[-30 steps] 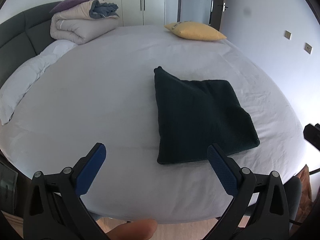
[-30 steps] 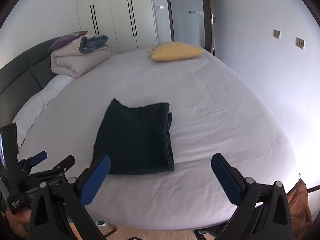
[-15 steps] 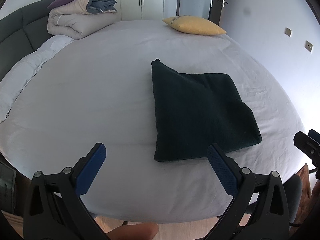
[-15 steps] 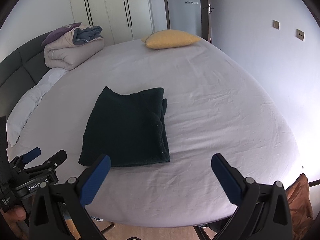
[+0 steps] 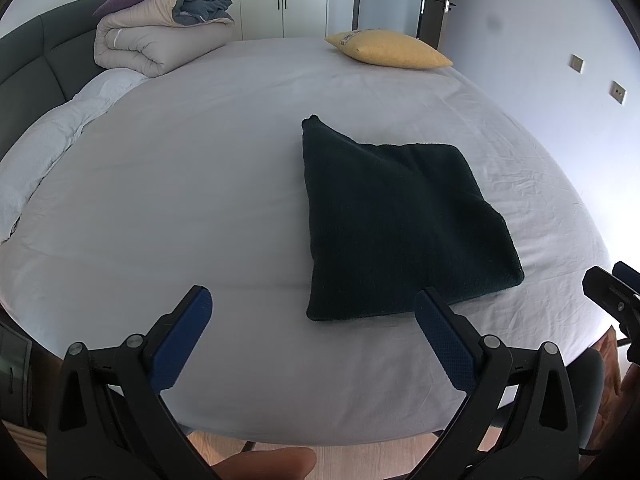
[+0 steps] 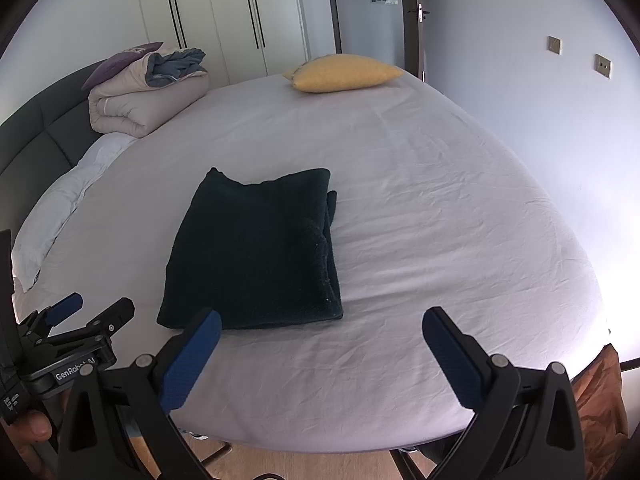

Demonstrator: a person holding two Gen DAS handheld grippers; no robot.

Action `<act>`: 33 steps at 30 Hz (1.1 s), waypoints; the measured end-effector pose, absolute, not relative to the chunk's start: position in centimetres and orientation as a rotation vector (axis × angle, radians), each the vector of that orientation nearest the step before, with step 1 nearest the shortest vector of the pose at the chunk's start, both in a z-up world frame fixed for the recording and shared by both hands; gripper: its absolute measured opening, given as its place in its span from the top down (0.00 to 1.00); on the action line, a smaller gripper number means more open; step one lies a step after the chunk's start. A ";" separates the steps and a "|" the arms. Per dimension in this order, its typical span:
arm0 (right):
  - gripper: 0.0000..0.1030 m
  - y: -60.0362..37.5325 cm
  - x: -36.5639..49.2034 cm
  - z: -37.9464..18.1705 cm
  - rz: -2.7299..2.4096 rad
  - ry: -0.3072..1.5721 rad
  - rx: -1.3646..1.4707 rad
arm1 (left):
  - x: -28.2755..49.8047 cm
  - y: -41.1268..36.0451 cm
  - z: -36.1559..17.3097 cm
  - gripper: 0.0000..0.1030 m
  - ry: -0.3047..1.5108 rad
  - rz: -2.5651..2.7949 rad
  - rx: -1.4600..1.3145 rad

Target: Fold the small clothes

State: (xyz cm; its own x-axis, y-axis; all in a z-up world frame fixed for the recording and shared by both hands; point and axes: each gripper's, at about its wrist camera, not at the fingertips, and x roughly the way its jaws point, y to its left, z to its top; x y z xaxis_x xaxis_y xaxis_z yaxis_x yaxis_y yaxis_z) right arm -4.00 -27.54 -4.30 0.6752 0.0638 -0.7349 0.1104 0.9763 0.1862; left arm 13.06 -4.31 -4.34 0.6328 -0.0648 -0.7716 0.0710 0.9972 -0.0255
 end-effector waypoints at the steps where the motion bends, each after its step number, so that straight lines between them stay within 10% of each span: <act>1: 0.00 -27.5 -4.0 -4.3 -0.025 0.831 0.223 | 13.1 -4.3 -4.3 0.00 0.882 -0.079 0.007; 33: 0.00 -27.5 -3.8 -4.6 -0.020 0.840 0.220 | 13.2 -4.4 -4.6 0.00 0.887 -0.085 0.003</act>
